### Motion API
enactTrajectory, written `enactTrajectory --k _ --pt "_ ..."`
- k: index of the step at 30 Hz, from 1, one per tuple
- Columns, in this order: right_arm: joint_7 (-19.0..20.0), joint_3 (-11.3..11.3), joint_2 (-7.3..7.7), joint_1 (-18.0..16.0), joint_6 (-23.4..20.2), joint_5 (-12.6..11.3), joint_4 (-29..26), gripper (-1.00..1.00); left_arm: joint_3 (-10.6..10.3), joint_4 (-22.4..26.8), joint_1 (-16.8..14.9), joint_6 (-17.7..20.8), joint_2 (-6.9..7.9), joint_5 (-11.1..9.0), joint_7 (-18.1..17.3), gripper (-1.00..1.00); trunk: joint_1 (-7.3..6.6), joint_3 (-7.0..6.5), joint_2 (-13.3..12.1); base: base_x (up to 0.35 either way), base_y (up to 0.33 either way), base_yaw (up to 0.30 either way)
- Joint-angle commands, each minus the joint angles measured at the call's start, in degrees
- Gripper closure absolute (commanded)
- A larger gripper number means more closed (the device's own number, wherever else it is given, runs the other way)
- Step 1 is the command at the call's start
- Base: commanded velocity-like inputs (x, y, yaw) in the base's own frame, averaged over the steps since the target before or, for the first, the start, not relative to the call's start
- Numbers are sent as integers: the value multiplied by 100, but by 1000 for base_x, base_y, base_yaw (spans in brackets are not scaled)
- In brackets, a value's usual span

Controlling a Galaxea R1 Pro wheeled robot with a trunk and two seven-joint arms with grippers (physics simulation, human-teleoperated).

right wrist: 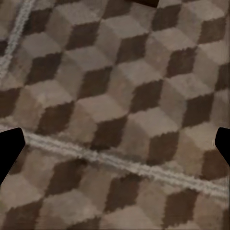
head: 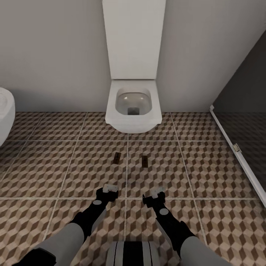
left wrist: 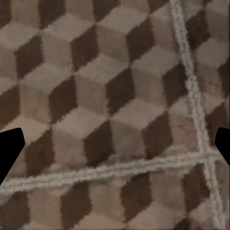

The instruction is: Take the four mousetraps from the cabinet in the bathroom and place them on the bathroom floor. Make sure all four end up on the same floor surface, and ensure that at least two of them are either under or directly next to the same bathroom sink.

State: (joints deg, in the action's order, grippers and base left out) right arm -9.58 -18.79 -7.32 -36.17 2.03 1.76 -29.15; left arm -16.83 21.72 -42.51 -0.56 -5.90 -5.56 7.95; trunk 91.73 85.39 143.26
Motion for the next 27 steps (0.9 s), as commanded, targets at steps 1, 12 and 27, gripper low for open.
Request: enactTrajectory --k 1,12,27 --pt "-44 -28 2 -4 8 17 6 -100 -48 -1 -3 -6 3 -59 40 -100 -3 -20 0 0 0 0" --pt "-44 -28 2 -4 6 17 6 -100 -48 -1 -3 -6 5 -59 40 -100 -225 -222 -403 0 0 0" --pt "-44 -28 2 -4 8 17 6 -100 -48 -1 -3 -6 2 -61 40 -100 -555 -491 -1004 0 0 0"
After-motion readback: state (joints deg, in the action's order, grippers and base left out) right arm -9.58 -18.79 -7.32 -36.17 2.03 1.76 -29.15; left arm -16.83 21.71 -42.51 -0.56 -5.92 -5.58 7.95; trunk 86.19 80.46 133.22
